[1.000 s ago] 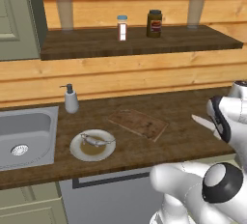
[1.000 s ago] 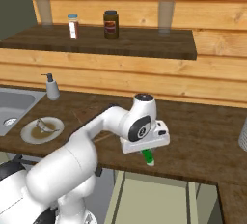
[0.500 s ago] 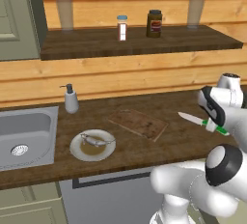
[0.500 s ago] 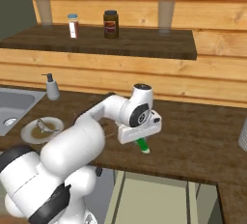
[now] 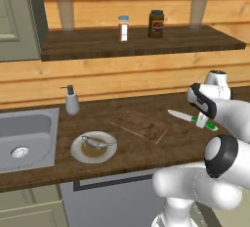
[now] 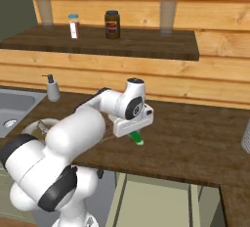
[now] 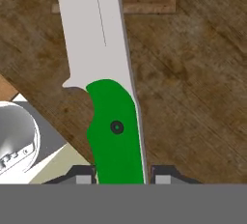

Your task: Pick up the knife from the drawer and place it on the cutting board. Then place the meat from the plate to the cutting board.

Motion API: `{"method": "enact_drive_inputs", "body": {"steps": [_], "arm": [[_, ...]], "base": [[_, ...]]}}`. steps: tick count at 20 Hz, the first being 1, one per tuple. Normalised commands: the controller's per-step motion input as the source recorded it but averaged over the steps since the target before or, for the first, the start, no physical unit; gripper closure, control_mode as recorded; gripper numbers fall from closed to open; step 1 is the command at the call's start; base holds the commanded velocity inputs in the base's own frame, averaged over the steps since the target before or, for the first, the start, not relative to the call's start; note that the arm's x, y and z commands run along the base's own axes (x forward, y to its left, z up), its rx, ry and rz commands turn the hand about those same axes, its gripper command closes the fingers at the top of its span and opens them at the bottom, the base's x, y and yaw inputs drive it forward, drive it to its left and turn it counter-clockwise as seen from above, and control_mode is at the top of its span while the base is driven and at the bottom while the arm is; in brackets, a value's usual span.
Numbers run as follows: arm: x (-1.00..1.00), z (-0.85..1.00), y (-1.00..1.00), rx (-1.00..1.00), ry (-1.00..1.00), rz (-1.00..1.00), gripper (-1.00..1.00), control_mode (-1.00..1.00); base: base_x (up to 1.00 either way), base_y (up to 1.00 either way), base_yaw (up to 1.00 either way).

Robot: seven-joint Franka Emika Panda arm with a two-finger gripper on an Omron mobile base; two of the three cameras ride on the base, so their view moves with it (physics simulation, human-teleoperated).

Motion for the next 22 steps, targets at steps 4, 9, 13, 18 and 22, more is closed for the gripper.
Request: {"method": "enact_drive_inputs", "body": {"steps": [4,9,13,18,22], "arm": [[0.82,0.00,0.40,0.00,0.00,0.02,1.00,-1.00],[0.79,0.00,0.49,0.00,0.00,0.03,1.00,-1.00],[0.64,-0.03,0.46,0.00,0.00,0.02,1.00,-1.00],[0.22,-0.17,0.50,0.00,0.00,0.02,1.00,-1.00],[0.01,-0.46,0.49,0.00,0.00,0.05,1.00,-1.00]], "base": [[0.00,0.00,0.00],[0.00,0.00,0.00],[0.00,0.00,0.00],[0.00,0.00,0.00],[0.00,0.00,0.00]]}}
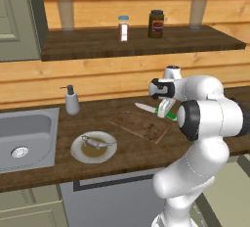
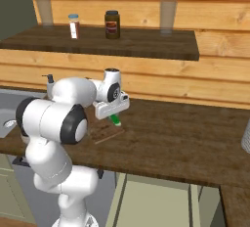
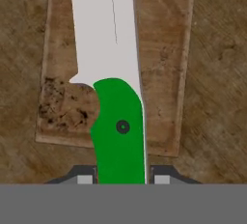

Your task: Pick up the knife from the drawer and place it on the cutting board. Then place the meat from the plate to the cutting board.

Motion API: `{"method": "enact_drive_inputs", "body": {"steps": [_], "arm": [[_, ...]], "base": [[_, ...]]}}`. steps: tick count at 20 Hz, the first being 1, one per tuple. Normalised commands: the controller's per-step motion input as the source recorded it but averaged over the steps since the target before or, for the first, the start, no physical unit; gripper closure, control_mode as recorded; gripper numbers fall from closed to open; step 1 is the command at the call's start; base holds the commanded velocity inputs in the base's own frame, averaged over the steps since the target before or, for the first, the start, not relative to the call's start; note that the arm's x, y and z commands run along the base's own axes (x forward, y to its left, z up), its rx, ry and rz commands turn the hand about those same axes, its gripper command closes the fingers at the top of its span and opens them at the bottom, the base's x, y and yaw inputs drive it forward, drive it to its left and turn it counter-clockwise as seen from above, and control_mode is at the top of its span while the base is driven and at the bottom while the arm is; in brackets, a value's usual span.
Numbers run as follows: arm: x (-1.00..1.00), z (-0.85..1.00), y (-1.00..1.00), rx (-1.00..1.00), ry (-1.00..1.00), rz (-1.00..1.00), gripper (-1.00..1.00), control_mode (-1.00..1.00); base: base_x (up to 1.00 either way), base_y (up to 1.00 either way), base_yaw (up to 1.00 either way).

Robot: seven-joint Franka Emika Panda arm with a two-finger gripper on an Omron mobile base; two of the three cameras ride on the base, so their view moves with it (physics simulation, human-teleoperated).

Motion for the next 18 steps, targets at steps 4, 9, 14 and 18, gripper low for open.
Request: {"method": "enact_drive_inputs", "body": {"steps": [4,9,14,18], "arm": [[0.14,-0.61,0.21,0.00,-0.03,0.05,1.00,-1.00],[0.36,-0.33,0.00,0.00,-0.04,0.06,1.00,-1.00],[0.32,0.00,0.12,0.00,-0.01,0.07,1.00,-1.00],[0.26,-0.03,0.33,0.00,0.00,0.02,1.00,-1.00]], "base": [[0.00,0.00,0.00],[0.00,0.00,0.00],[0.00,0.00,0.00],[0.00,0.00,0.00]]}}
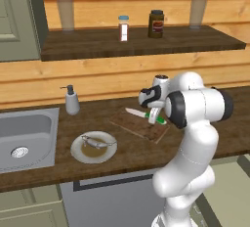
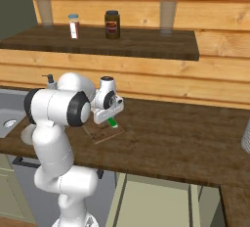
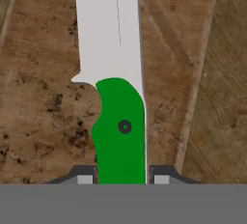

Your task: Pick up the knife from the drawer and place it on the cutting board. Then place the meat from the plate to the cutting board.

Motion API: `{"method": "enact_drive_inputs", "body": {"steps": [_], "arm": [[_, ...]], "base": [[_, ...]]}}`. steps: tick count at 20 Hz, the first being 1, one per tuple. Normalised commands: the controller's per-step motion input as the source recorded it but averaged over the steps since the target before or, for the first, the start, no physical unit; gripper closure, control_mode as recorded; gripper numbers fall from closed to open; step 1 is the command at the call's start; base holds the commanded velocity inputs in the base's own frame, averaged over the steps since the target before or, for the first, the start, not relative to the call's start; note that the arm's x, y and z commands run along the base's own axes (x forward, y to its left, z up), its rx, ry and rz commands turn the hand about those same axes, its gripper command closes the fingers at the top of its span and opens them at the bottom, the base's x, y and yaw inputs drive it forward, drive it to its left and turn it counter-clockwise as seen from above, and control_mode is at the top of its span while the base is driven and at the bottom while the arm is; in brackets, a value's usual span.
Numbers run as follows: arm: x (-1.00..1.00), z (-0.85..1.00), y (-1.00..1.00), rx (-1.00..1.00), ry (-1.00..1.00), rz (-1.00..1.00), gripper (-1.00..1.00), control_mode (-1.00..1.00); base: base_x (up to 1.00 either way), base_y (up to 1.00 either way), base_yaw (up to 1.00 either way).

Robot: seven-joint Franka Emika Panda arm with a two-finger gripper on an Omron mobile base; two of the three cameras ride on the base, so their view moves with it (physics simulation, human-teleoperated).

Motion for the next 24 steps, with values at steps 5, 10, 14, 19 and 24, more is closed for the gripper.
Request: {"method": "enact_drive_inputs", "body": {"steps": [5,10,14,19,24], "arm": [[0.17,-0.12,0.17,0.00,0.00,0.01,1.00,-1.00],[0.00,-0.36,0.01,0.00,0.00,0.00,1.00,-1.00],[0.00,-0.07,0.01,0.00,0.00,0.00,1.00,-1.00],[0.01,0.00,0.12,0.00,0.00,0.00,-1.00,-1.00],[0.01,0.04,0.08,-0.01,0.00,0.00,-1.00,-1.00]], "base": [[0.00,0.00,0.00],[0.00,0.00,0.00],[0.00,0.00,0.00],[0.00,0.00,0.00],[0.00,0.00,0.00]]}}
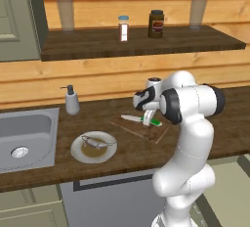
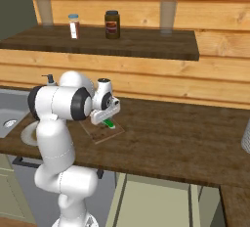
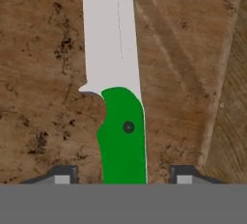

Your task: Pick up the knife from the drawer and place it on the cutting board. Then place the meat from the plate to the cutting board.

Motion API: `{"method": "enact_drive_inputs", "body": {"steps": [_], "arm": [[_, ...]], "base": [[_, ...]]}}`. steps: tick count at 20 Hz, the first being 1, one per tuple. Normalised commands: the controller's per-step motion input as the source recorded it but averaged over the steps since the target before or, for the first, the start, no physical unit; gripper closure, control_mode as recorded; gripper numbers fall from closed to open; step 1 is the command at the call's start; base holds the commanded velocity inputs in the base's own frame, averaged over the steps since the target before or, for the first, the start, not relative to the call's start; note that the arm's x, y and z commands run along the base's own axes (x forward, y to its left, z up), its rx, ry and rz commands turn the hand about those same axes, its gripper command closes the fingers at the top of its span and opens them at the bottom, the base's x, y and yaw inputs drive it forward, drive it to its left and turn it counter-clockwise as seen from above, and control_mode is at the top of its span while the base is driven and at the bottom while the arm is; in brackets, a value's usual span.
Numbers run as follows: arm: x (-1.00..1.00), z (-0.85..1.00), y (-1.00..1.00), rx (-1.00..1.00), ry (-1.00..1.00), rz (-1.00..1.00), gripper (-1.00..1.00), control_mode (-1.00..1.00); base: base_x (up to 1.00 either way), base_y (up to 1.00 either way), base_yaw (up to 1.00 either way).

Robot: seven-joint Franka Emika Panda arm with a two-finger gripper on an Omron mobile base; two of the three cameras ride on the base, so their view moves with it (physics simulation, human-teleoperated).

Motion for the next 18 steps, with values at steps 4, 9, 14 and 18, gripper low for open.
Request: {"method": "enact_drive_inputs", "body": {"steps": [4,9,14,18], "arm": [[0.00,0.30,0.21,0.00,-0.01,0.00,-1.00,-1.00],[-0.08,0.31,0.33,0.00,-0.01,0.00,-1.00,-1.00],[-0.30,0.14,0.37,0.01,0.00,0.00,-1.00,-1.00],[-0.32,0.04,0.49,0.02,-0.01,0.00,-1.00,-1.00]], "base": [[0.00,0.00,0.00],[0.00,0.00,0.00],[0.00,0.00,0.00],[0.00,0.00,0.00]]}}
